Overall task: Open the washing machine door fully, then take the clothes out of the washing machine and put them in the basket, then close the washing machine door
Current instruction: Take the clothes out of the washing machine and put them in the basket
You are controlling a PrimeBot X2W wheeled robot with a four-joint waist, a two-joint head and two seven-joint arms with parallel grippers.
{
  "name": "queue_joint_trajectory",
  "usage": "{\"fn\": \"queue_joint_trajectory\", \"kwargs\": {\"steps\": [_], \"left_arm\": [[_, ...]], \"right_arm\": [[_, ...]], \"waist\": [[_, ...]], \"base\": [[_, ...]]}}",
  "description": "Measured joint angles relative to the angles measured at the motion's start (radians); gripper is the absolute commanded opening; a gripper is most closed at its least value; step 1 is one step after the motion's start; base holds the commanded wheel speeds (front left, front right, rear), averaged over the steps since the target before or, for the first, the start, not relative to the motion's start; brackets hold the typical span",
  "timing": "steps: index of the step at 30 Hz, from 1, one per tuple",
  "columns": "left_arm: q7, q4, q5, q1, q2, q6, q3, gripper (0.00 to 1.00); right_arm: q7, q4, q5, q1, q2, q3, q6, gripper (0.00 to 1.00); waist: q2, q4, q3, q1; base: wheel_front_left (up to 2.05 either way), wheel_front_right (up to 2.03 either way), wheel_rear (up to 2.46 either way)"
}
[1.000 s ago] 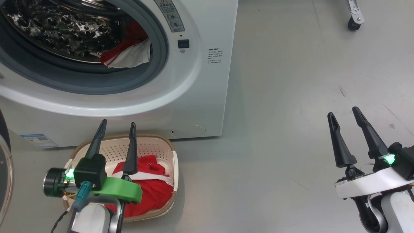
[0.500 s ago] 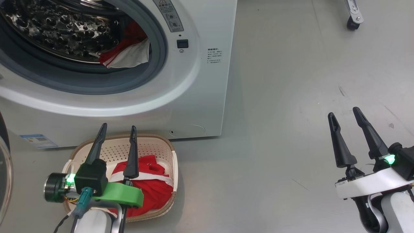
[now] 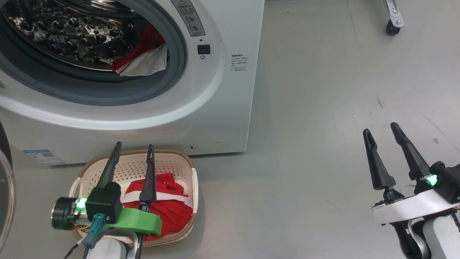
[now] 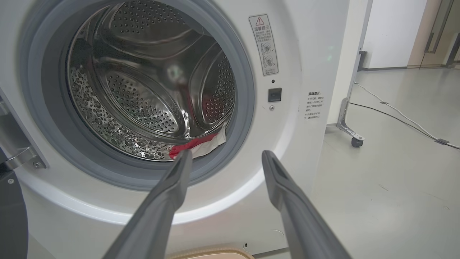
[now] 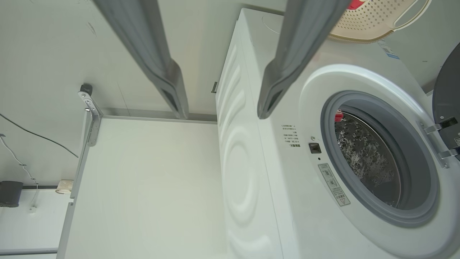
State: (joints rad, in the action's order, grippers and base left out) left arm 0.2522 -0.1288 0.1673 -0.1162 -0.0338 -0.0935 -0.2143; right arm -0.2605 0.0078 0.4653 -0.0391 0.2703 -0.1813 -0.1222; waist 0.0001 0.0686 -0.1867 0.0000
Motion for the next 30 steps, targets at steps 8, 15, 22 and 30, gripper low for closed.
{"fn": "queue_joint_trajectory", "kwargs": {"steps": [8,15,22,30], "left_arm": [[0.0,0.004,0.0,0.004,0.0,-0.006,-0.007,1.0],[0.0,0.007,0.0,0.004,0.0,-0.007,-0.008,1.0],[0.0,0.008,0.0,0.004,0.0,-0.009,-0.011,1.0],[0.0,0.009,0.0,0.004,0.0,-0.015,-0.012,1.0]], "right_arm": [[0.0,0.0,0.0,0.0,-0.001,0.001,0.0,1.0],[0.0,0.0,0.0,0.0,-0.001,0.002,0.0,1.0],[0.0,0.0,0.0,0.0,0.0,0.002,0.0,1.0],[0.0,-0.001,0.0,0.0,0.0,0.005,0.0,1.0]], "waist": [[0.0,0.001,-0.007,0.0],[0.0,0.002,-0.014,0.0],[0.0,0.004,-0.019,0.0],[0.0,0.006,-0.025,0.0]], "base": [[0.0,0.0,0.0],[0.0,0.0,0.0],[0.0,0.0,0.0],[0.0,0.0,0.0]]}}
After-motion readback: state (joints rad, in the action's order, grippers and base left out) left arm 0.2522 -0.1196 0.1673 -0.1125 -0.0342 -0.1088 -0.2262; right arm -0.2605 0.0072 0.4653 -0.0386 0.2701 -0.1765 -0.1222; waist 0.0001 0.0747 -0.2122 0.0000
